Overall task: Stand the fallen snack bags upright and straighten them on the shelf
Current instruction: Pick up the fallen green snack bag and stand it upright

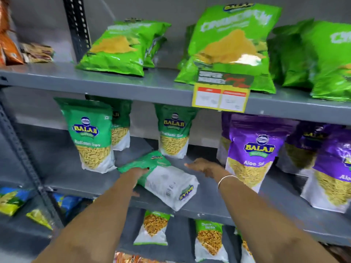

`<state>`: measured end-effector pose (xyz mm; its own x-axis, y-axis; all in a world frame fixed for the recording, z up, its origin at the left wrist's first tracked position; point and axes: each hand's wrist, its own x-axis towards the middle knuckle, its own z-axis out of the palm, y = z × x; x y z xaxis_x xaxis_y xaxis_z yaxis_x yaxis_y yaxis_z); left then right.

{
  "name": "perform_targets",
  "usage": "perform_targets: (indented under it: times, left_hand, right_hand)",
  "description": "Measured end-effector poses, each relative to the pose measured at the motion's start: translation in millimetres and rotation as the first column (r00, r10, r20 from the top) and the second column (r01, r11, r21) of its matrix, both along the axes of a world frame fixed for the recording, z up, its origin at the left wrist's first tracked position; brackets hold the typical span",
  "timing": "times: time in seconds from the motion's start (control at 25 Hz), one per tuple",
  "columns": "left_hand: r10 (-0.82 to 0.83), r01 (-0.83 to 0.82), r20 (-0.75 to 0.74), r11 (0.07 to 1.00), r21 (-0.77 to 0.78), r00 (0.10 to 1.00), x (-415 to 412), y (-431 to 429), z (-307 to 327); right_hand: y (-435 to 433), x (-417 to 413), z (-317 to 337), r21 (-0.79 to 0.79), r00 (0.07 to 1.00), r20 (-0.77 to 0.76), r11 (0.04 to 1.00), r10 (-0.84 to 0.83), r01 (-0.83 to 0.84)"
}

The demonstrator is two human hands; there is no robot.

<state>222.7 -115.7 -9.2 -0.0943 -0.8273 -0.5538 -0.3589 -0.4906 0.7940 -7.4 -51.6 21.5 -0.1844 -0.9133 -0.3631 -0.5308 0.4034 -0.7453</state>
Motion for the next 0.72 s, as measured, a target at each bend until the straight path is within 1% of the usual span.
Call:
perform_targets:
  times: [0.04, 0.12, 0.16, 0.2, 0.28, 0.32, 0.4, 0.44, 0.48, 0.56, 0.64, 0.72]
  left_hand:
    - [0.046, -0.037, -0.085, 0.994, 0.101, 0.995, 4, -4, -1]
    - [0.183, -0.106, -0.238, 0.947, 0.303, 0.954, 3, -6, -4]
    - [0.234, -0.114, -0.297, 0.923, 0.368, 0.926, 1, -9, -6]
    - [0.248, -0.096, -0.343, 0.910, 0.402, 0.906, 1, -11, -9]
    - [0.262, -0.080, -0.386, 0.901, 0.427, 0.884, 5, -13, -15]
    - [0.279, -0.093, -0.389, 0.897, 0.433, 0.878, 6, -14, -17]
    - [0.269, -0.083, -0.412, 0.905, 0.417, 0.870, 7, -14, -16]
    - [0.269, -0.078, -0.427, 0.907, 0.415, 0.863, 9, -12, -16]
    - [0.269, -0.070, -0.445, 0.907, 0.415, 0.854, 10, -12, -16]
    - [0.210, -0.032, -0.440, 0.925, 0.380, 0.873, 11, -12, -14]
    - [0.166, -0.017, -0.409, 0.938, 0.345, 0.897, 13, -9, -10]
    - [0.122, 0.003, -0.396, 0.954, 0.301, 0.910, 17, -9, -3]
  right_hand:
    - [-8, 13, -3, -0.017, 0.999, 0.025, 0.999, -0.029, 0.030]
    - [-19, 28, -15, 0.029, 0.993, 0.086, 0.996, -0.084, 0.082]
    - [-26, 29, -25, 0.061, 0.992, 0.083, 0.994, -0.096, 0.091]
    - [-32, 29, -31, 0.088, 0.993, 0.059, 0.991, -0.104, 0.098]
    - [-42, 26, -36, 0.170, 0.996, -0.053, 0.982, -0.079, 0.086]
    - [-42, 26, -32, 0.215, 0.997, -0.064, 0.975, -0.042, 0.055]
    - [-48, 23, -32, 0.288, 0.999, 0.014, 0.957, -0.031, 0.026]
    - [-51, 21, -33, 0.299, 0.999, 0.028, 0.954, -0.030, 0.020]
    - [-54, 20, -36, 0.312, 1.000, -0.007, 0.950, -0.007, 0.008]
    - [-49, 28, -32, 0.301, 0.995, -0.101, 0.954, 0.025, 0.007]
    - [-41, 34, -19, 0.295, 0.997, -0.068, 0.954, -0.026, 0.045]
    - [-37, 38, -8, 0.333, 0.999, 0.005, 0.942, -0.041, 0.037]
